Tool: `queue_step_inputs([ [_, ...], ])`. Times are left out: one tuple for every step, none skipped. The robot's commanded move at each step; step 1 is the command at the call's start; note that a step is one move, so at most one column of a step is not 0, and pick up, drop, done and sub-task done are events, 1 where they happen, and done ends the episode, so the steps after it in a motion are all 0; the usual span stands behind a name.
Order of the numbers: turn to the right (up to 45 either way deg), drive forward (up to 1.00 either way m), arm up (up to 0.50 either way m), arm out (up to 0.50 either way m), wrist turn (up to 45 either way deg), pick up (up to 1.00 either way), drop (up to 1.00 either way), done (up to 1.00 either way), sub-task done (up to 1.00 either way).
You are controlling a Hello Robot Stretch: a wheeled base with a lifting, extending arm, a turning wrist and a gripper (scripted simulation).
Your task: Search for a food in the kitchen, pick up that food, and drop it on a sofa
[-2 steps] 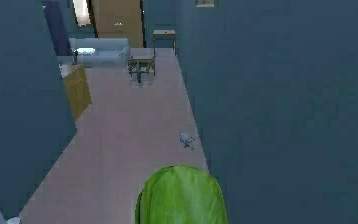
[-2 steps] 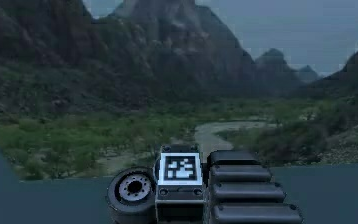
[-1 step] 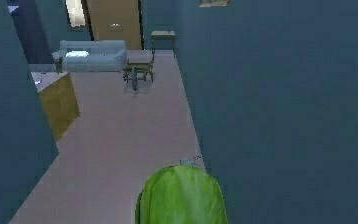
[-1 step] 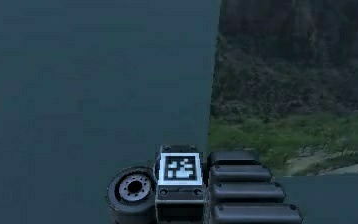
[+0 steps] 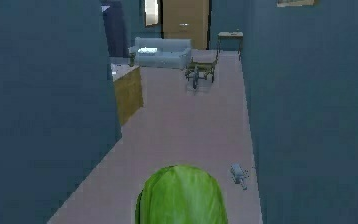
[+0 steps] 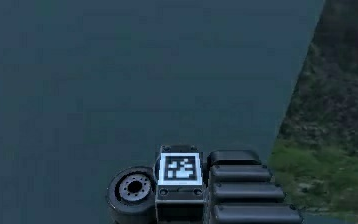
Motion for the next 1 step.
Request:
queue_step_inputs([
  [-3.0, 0.00, 0.00, 0.00, 0.0, 0.00, 0.00, 0.00, 0.00],
])
